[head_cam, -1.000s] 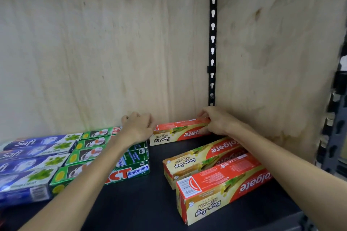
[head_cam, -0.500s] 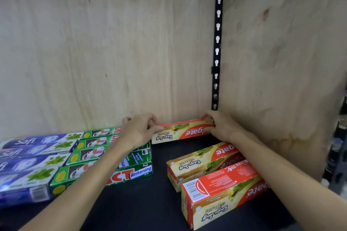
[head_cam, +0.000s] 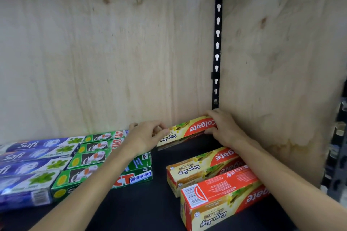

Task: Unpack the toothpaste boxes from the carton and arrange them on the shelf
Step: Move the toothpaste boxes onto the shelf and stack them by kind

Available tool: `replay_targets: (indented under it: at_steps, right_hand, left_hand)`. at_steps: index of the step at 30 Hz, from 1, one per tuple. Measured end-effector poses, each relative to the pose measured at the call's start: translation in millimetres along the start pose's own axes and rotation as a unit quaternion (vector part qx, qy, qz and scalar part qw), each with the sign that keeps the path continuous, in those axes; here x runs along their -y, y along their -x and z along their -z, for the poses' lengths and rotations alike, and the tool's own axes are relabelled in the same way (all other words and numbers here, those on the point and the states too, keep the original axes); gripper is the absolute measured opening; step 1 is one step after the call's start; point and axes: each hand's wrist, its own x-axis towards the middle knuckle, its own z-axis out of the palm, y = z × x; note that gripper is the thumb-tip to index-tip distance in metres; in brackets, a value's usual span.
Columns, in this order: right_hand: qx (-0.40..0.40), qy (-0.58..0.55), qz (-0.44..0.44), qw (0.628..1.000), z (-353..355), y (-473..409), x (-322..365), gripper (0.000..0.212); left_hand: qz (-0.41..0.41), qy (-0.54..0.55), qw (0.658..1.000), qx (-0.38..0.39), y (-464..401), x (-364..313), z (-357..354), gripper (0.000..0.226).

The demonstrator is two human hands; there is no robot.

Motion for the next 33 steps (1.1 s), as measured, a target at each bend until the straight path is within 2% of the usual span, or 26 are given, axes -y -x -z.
replay_targets:
  at_steps: [2, 5, 9, 11, 13, 16, 20, 24, 29, 31, 33]
  right_hand:
    - [-0.025, -0.036, 0.018, 0.999, 1, -1, 0, 0.052]
    - [-0.044, -0.092, 0.062, 0.993, 2, -1, 2, 0.053]
    - [-0.085, -0.173, 0.142, 0.971, 4, 0, 11, 0.065]
    - [-0.098, -0.227, 0.132, 0.96, 8, 0, 16, 0.076]
    - [-0.105, -0.241, 0.103, 0.959, 9, 1, 19, 0.086]
    - [-0.077, -0.197, 0.075, 0.974, 7, 3, 23, 0.082]
    - [0.007, -0.153, 0.093, 0.984, 2, 6, 27, 0.084]
    - [0.072, -0.134, 0.107, 0.983, -3, 8, 26, 0.078]
    - [0.096, -0.11, 0.116, 0.982, -10, 4, 26, 0.076]
    - [0.094, -0.101, 0.108, 0.985, -9, 1, 23, 0.067]
    - [0.092, -0.091, 0.099, 0.987, -7, 1, 19, 0.063]
  left_hand:
    - [-0.001, 0.022, 1.0, 0.021, -3, -4, 4, 0.041]
    - [-0.008, 0.112, 0.992, 0.064, -8, -16, 7, 0.053]
    - [-0.017, 0.205, 0.977, 0.05, -12, -32, 4, 0.063]
    - [0.012, 0.287, 0.957, 0.04, -12, -35, 3, 0.06]
    - [0.052, 0.387, 0.92, 0.036, -10, -38, 2, 0.052]
    - [0.106, 0.478, 0.872, 0.011, -11, -44, -3, 0.047]
    - [0.152, 0.546, 0.823, -0.048, -13, -47, -8, 0.047]
    - [0.134, 0.584, 0.795, -0.093, -6, -52, -8, 0.07]
    - [0.117, 0.583, 0.796, -0.108, 0, -60, -11, 0.112]
    - [0.107, 0.554, 0.818, -0.111, 3, -60, -6, 0.103]
    - [0.087, 0.45, 0.878, -0.139, 3, -53, 4, 0.075]
